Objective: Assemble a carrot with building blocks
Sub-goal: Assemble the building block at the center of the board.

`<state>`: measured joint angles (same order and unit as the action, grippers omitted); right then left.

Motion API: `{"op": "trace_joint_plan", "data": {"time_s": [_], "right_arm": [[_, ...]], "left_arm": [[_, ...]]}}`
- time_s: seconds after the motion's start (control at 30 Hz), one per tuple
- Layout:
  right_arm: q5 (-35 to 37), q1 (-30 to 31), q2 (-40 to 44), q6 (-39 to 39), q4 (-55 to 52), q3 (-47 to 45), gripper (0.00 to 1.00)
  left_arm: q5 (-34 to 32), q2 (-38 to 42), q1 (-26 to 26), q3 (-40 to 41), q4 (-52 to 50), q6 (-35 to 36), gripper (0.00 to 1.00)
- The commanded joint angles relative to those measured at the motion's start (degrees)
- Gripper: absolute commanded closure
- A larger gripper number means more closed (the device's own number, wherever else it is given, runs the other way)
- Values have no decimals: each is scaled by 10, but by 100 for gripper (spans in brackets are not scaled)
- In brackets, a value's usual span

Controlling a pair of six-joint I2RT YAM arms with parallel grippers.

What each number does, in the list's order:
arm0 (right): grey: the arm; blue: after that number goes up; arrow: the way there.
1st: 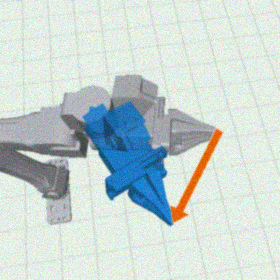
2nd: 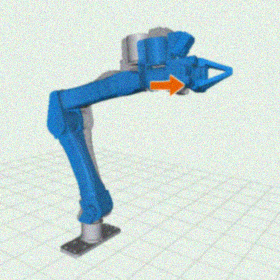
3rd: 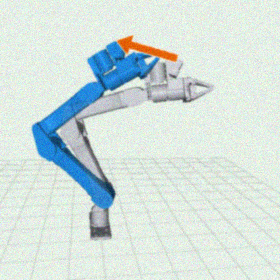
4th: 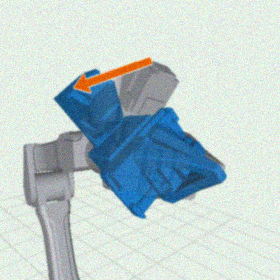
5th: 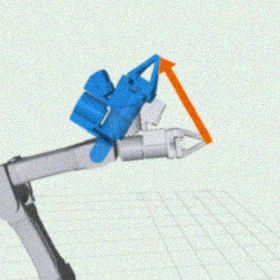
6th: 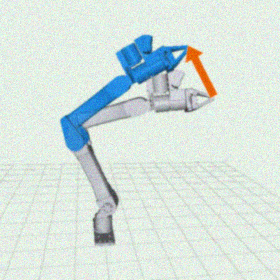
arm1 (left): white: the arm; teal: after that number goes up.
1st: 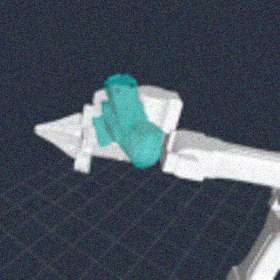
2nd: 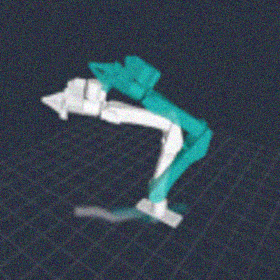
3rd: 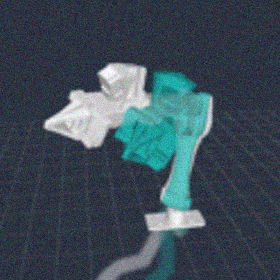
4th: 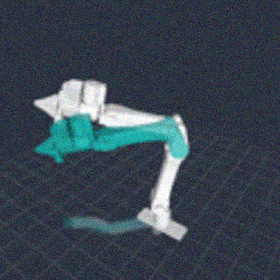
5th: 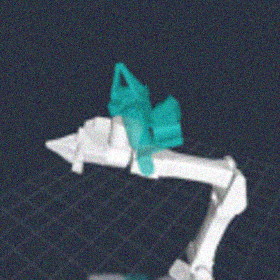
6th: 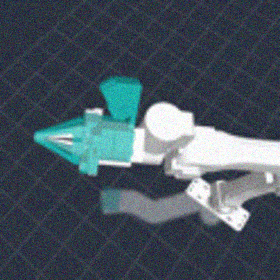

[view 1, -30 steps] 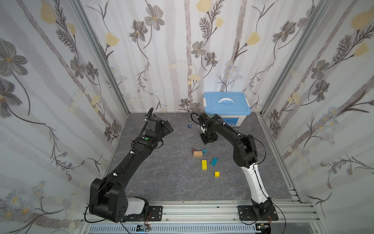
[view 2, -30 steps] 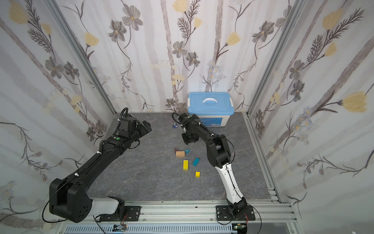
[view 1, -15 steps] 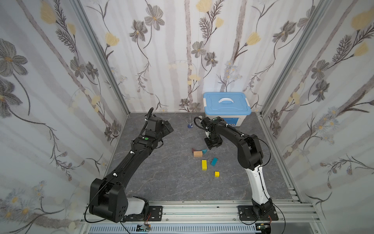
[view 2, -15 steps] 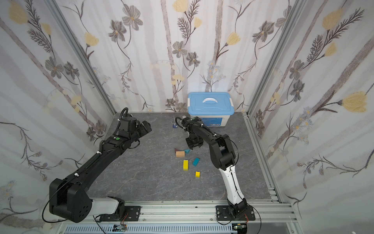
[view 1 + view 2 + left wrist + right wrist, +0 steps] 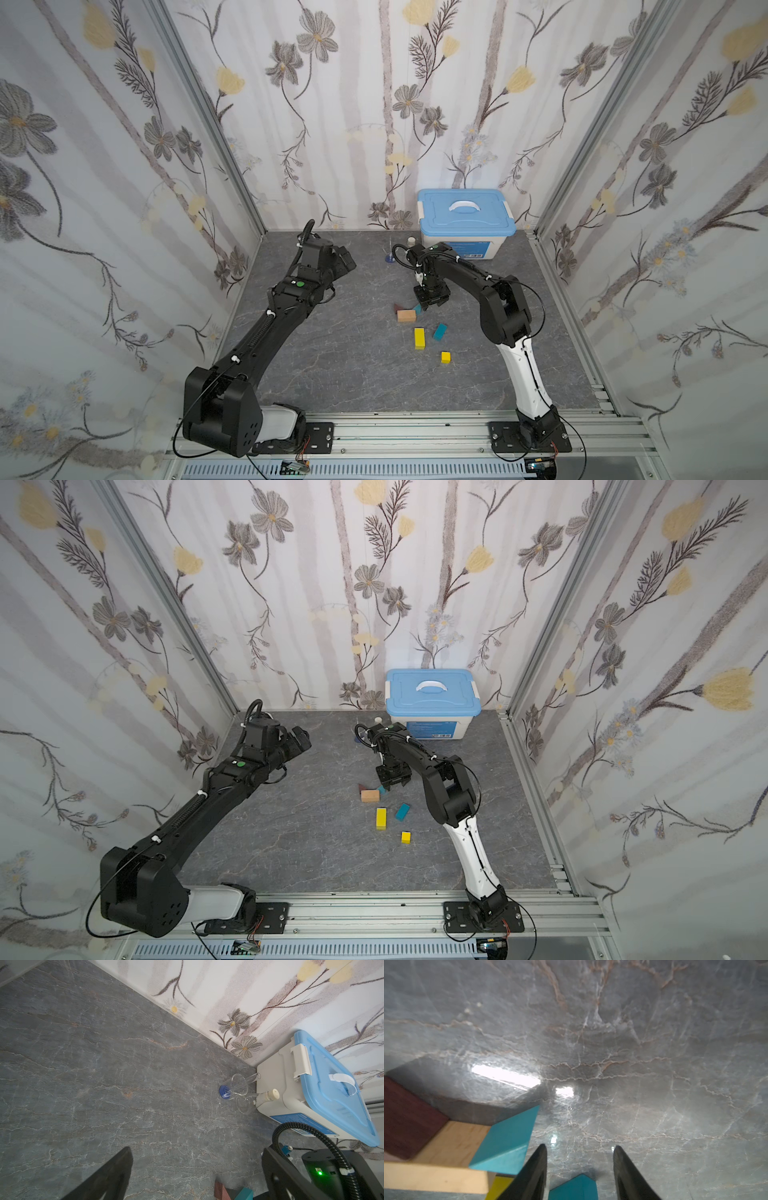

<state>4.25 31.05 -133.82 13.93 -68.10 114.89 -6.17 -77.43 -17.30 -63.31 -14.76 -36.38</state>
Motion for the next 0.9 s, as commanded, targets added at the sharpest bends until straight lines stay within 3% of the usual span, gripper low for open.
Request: {"op": "trace_joint_plan", "data": {"time_s": [0.0, 0.87], "right_arm": [[-2, 1, -2, 9, -10, 5, 49], [-5, 18, -9, 3, -10, 9, 49]], "left_arm": [[-3, 0, 2, -5, 6, 4, 0], [-5, 5, 1, 1, 7, 3, 0]]}}
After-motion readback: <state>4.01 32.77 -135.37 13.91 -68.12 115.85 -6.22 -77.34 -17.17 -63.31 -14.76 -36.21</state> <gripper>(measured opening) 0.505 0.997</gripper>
